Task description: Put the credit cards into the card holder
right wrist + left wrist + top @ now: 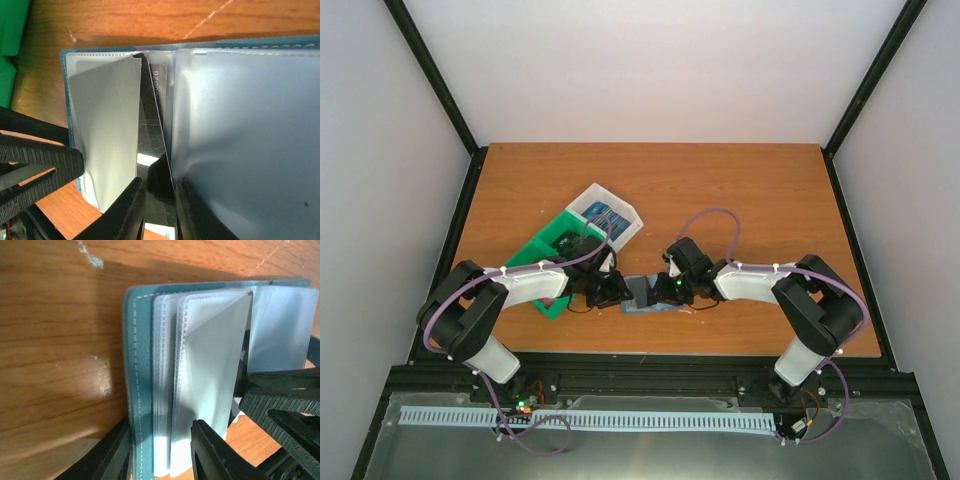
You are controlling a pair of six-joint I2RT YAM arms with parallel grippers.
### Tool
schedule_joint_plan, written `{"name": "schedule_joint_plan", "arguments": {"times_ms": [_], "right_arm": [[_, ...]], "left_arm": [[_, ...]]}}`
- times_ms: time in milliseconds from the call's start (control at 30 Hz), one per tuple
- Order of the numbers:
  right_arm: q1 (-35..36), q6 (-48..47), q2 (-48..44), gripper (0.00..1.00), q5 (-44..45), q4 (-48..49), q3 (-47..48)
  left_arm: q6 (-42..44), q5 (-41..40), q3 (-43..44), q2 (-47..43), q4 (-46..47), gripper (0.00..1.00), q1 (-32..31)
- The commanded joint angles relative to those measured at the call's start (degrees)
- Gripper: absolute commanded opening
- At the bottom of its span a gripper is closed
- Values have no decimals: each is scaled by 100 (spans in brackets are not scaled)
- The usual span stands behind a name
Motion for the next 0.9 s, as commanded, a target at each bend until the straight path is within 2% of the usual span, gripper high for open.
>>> {"name": "schedule_joint_plan", "arguments": {"times_ms": [0, 133, 433, 633, 700, 800, 867], "right_arm": [[72, 313, -112, 17, -310, 267, -148], [72, 449, -183, 12, -357, 164, -187], [72, 1049, -139, 4, -426, -303, -118], [67, 1449, -314, 3, -623, 420, -315], [80, 1208, -378, 3, -243, 111, -203], [105, 409, -620, 5, 845, -738, 32], [99, -66, -765, 8, 836, -465, -116]], "left_arm": [[-93, 73, -120, 117, -14, 33, -15], [-121, 58, -141, 168, -26, 30, -16], [-227, 90, -135, 212, 34, 31, -16], [-328, 272, -243, 172, 219, 33, -14], [-316, 229, -239, 173, 165, 33, -13], [-239, 14, -209, 138, -37, 33, -13], [-191, 11, -210, 109, -44, 33, -11]]}}
